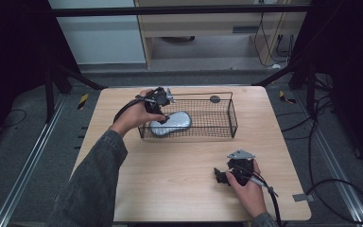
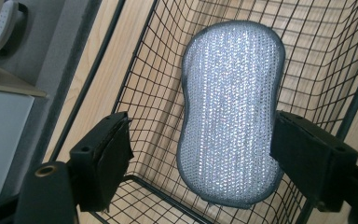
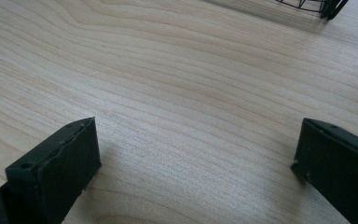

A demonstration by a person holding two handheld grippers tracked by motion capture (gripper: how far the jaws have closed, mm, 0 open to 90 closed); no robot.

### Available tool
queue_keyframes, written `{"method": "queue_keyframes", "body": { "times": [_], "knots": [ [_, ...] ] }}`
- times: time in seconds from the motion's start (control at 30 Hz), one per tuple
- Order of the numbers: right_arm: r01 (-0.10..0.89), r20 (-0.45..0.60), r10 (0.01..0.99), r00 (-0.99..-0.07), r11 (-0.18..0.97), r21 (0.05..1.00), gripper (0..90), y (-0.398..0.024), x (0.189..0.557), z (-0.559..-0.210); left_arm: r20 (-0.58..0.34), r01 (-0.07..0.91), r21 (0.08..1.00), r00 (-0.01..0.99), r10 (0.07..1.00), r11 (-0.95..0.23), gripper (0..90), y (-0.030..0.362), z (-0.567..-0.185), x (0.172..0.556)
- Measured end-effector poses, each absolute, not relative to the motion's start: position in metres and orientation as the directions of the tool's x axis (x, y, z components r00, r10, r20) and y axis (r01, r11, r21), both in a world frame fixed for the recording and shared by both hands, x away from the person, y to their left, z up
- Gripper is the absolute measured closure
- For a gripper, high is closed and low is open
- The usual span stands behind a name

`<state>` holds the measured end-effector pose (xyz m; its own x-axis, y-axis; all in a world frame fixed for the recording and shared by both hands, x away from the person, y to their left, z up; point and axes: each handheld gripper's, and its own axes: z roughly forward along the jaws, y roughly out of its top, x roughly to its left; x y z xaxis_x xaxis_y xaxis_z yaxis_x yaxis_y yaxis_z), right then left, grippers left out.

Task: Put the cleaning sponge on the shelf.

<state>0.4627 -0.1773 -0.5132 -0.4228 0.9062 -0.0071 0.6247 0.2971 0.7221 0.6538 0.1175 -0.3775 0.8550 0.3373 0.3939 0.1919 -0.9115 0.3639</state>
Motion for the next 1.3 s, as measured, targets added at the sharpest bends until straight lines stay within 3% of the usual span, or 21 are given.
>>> {"method": "queue_keyframes", "body": {
  "times": [1.3],
  "knots": [
    [0.627, -0.005, 0.907, -0.422, 0.295, 0.721, 0.4, -0.177, 0.463, -0.513, 0.437, 0.157, 0.436, 0.824, 0.361, -0.886, 29.6, 0.099, -0.361, 0.607]
  ]
}}
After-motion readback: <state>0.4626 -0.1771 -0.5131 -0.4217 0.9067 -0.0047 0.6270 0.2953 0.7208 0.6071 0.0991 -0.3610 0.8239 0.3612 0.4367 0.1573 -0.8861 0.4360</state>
